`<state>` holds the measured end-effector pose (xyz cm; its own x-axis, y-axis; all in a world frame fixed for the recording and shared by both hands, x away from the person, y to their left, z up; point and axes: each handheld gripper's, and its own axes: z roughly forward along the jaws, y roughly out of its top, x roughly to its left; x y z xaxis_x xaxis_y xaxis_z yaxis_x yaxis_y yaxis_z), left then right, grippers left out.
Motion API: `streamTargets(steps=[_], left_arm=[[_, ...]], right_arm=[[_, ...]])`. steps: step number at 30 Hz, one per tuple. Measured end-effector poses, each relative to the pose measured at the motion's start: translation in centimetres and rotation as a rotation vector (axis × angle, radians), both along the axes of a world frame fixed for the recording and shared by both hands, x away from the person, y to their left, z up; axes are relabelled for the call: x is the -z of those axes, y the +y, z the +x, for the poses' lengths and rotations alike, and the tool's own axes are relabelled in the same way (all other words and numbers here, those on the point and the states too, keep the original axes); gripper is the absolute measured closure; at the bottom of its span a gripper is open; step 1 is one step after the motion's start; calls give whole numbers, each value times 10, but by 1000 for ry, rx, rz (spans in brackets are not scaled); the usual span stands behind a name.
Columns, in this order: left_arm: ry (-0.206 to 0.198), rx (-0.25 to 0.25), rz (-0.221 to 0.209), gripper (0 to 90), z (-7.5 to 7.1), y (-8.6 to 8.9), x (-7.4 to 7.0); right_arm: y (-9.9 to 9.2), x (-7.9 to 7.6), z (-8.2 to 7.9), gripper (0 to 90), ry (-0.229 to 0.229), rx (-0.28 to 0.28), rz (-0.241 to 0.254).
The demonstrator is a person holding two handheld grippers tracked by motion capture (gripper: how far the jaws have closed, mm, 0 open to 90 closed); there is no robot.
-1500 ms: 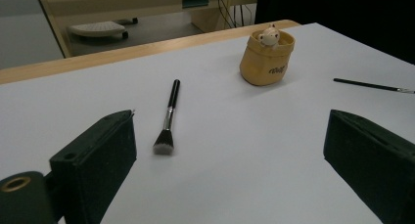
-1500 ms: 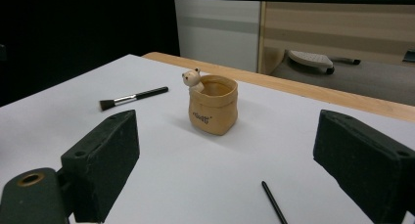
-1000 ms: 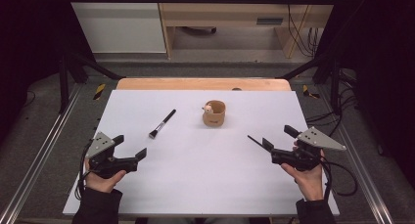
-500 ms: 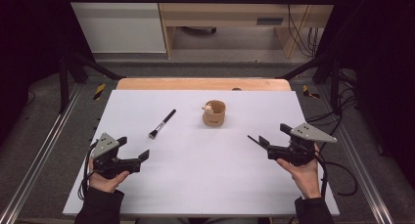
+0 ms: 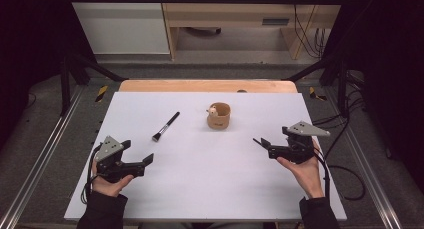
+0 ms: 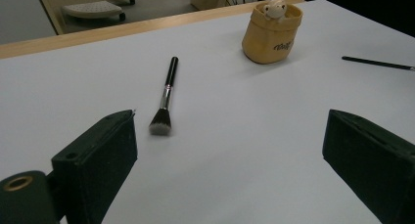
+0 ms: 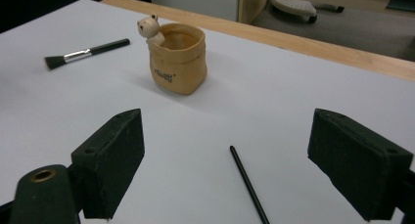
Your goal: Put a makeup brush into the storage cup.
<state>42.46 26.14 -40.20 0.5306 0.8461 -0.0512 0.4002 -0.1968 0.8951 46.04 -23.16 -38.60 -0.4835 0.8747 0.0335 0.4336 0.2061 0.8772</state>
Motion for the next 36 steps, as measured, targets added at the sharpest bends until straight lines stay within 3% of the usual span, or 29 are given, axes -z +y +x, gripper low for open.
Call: streamTargets(steps=[5, 9, 17, 27, 36], left_arm=[[4, -1, 5, 54, 1, 0, 1], [9, 2, 12, 54, 2, -1, 2], [14, 3, 13, 54, 2, -1, 3], [15, 5, 18, 55, 3, -2, 4], [14, 7, 18, 56, 2, -2, 3]], right_arm=[[5, 8, 13, 149, 82, -1, -72], [5, 10, 18, 158, 110, 3, -85], [7, 16, 32, 168, 161, -3, -155], [9, 36, 56, 193, 268, 2, -263], [11, 50, 67, 251, 350, -3, -341]])
